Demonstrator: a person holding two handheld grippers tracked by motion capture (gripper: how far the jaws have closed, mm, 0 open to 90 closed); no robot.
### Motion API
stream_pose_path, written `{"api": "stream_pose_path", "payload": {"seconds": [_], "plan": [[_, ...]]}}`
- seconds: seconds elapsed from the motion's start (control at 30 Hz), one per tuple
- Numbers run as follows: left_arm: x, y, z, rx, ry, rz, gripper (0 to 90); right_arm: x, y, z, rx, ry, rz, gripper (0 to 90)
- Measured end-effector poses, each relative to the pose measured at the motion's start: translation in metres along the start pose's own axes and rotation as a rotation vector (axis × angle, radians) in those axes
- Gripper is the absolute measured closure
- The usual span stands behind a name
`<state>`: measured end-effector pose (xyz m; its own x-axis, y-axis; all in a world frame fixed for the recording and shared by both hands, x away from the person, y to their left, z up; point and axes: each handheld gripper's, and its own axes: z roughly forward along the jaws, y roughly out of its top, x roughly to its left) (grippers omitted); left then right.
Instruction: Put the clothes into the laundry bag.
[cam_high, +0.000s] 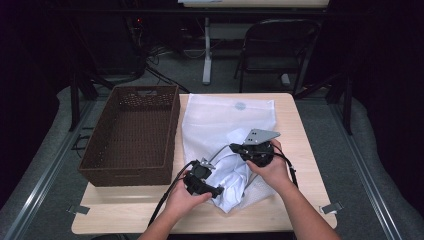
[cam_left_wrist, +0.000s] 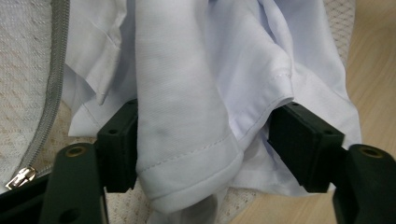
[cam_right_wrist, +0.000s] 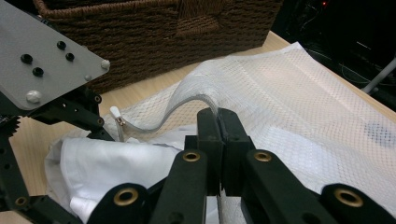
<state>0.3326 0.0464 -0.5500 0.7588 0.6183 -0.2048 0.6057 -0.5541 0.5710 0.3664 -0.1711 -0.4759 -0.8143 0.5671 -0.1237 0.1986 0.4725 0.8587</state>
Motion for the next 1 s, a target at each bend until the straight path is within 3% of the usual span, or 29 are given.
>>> {"api": "stream_pose_path", "payload": {"seconds": [0.2, 0.43, 0.8, 1.0], "plan": [[0.0008, -0.0031, 0.0023, -0.008, 0.016, 0.004, 48.0, 0.0, -0.0001, 0.0, 0.0, 0.0, 0.001, 89.2], [0.0038, -0.0053, 0.0043, -0.007, 0.016, 0.004, 57.6, 0.0016, -0.0002, 0.0009, 0.004, 0.001, -0.006, 89.2], [0.0073, -0.0073, 0.0064, -0.004, 0.022, -0.006, 69.5, 0.0029, 0.0001, 0.0013, 0.008, 0.001, -0.009, 89.2], [0.0089, -0.0082, 0.0074, -0.02, 0.012, -0.037, 74.1, 0.0038, 0.0002, 0.0016, 0.009, 0.003, -0.007, 89.2]]}}
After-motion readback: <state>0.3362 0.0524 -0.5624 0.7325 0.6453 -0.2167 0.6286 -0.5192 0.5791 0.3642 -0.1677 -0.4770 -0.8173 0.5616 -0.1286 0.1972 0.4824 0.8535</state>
